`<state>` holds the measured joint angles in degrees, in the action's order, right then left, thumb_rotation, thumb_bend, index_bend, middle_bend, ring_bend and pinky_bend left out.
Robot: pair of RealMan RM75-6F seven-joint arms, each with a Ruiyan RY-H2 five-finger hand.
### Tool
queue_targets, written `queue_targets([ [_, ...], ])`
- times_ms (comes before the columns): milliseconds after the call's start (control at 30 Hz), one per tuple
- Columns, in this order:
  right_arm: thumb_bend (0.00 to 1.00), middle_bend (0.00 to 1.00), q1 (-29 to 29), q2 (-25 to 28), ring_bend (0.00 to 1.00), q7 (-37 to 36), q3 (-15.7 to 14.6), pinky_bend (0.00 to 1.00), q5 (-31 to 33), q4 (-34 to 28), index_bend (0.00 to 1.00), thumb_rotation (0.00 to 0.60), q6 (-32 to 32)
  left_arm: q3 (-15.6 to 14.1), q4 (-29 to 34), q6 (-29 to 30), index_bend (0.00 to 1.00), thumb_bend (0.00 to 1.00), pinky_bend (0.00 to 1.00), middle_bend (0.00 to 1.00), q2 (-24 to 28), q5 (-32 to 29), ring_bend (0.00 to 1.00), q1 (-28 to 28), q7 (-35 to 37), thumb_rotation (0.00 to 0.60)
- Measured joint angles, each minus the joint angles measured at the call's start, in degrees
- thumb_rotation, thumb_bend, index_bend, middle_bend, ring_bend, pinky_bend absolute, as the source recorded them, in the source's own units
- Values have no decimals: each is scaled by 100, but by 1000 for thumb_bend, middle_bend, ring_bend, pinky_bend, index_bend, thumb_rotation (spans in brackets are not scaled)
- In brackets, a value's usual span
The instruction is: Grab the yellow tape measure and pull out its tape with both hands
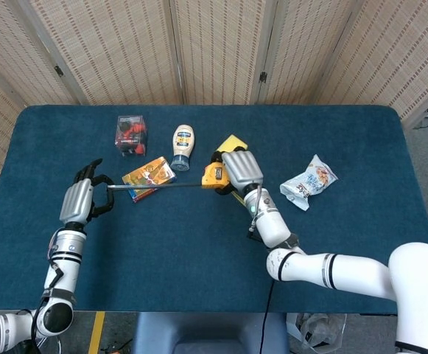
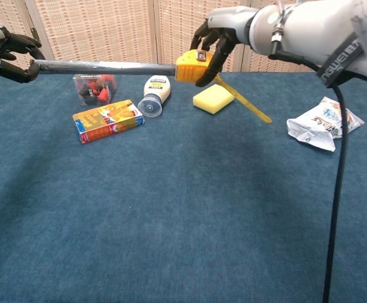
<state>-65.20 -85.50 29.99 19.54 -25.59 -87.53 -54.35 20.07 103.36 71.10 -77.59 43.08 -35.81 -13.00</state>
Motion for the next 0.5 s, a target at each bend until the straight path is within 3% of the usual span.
queue_targets([
  [500,214,586,940,1111,536,-744,-344,176,-547,-546,734,600,56,-146,-509,-368,592,637,59,96,400,582,9,537,1174,600],
])
